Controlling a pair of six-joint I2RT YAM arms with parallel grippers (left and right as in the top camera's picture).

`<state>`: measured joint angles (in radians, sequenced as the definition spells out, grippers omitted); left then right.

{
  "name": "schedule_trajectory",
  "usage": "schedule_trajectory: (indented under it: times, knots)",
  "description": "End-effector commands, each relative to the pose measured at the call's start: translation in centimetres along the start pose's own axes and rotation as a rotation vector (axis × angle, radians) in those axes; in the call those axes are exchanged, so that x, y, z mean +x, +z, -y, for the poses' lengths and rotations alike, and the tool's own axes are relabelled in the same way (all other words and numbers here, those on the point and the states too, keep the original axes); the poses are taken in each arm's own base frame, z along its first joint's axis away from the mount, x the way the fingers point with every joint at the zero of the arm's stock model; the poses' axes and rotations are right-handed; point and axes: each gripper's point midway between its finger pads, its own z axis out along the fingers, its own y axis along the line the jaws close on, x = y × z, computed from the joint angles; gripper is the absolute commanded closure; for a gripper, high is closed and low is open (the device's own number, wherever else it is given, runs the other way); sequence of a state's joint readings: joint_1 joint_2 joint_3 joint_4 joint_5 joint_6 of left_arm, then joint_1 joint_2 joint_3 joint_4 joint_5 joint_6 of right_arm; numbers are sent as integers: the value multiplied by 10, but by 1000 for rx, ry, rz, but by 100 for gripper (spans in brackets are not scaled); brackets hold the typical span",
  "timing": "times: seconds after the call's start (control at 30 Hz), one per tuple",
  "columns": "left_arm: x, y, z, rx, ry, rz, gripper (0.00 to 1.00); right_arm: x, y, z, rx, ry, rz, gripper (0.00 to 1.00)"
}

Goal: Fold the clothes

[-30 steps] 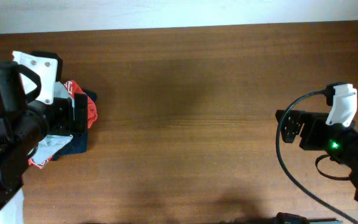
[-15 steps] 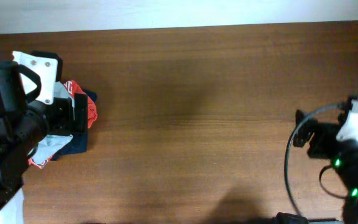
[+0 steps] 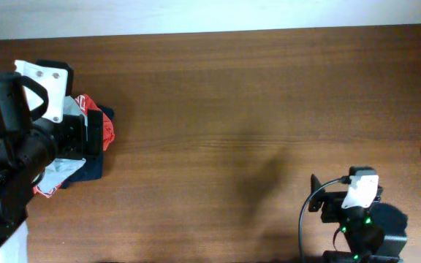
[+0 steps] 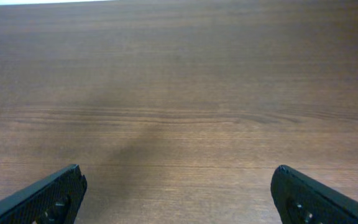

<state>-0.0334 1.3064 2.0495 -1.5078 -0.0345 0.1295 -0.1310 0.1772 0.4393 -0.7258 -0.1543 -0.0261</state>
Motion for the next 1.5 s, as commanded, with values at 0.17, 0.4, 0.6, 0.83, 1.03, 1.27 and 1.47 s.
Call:
schedule_trajectory:
  times: [0.17, 0.4, 0.6, 0.83, 1.03, 1.27, 1.47]
  knots:
    - [0, 1, 0, -5, -10, -3, 1, 32, 16, -8, -40, -28, 29, 1]
    - [0, 1, 0, -5, -10, -3, 1, 53, 35, -11, -70, -25, 16, 1]
    - [0, 1, 0, -5, -10, -3, 1, 53, 38, -12, -77, -20, 27, 1]
    - [0, 1, 0, -5, -10, -3, 1, 53, 38, -12, -77, -20, 26, 1]
    - [0, 1, 0, -4, -10, -3, 1, 53, 38, -12, -77, -20, 26, 1]
    - [0, 1, 0, -5, -10, -3, 1, 53, 38, -12, -77, -20, 26, 1]
    - [3, 1, 0, -4, -10, -15, 1, 53, 38, -12, -77, -20, 26, 1]
